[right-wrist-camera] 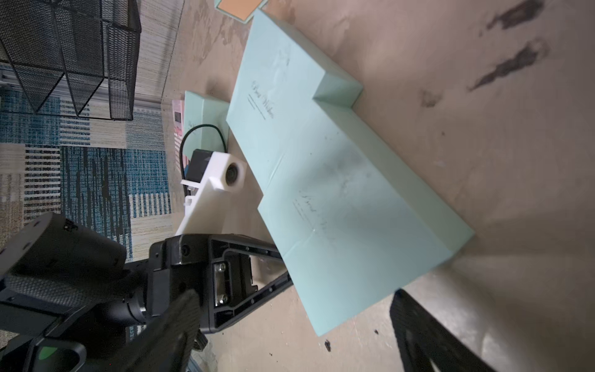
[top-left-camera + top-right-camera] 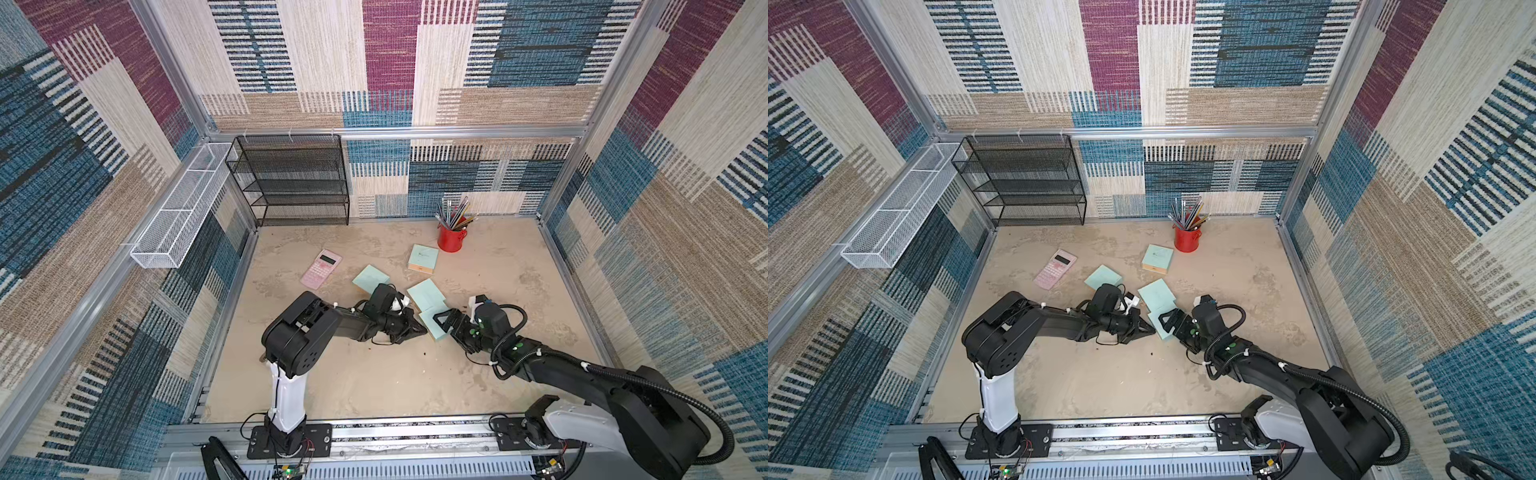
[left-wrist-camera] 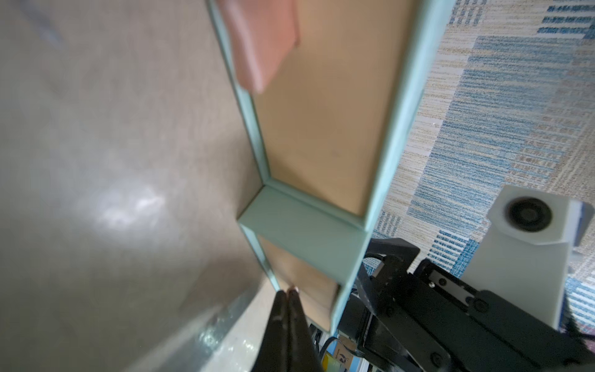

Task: Take out the earrings from the drawer-style jewelry box
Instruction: Move the jewelry box to the center of the board.

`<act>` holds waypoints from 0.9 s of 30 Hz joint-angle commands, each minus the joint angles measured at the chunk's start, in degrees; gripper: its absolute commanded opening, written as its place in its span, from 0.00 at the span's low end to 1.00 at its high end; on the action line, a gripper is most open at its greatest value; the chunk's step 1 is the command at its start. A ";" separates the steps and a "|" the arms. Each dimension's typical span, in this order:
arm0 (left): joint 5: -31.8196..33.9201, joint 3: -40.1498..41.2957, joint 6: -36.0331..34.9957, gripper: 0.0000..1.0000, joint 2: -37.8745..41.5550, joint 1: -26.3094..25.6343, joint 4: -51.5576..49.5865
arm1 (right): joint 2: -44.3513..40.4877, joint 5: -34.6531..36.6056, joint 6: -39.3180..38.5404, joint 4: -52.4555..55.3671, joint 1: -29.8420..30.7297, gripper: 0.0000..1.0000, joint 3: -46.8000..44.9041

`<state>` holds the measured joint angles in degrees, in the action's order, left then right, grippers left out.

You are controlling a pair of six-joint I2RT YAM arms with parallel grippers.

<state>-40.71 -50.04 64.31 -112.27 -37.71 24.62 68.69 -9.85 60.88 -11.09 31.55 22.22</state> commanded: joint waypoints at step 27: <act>1.18 5.45 2.49 0.00 2.64 0.18 2.82 | 11.14 1.08 -14.38 1.90 1.14 0.05 11.11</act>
<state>-40.47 -44.80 66.06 -109.95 -37.56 29.28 78.89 -9.02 46.06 -7.25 32.67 33.34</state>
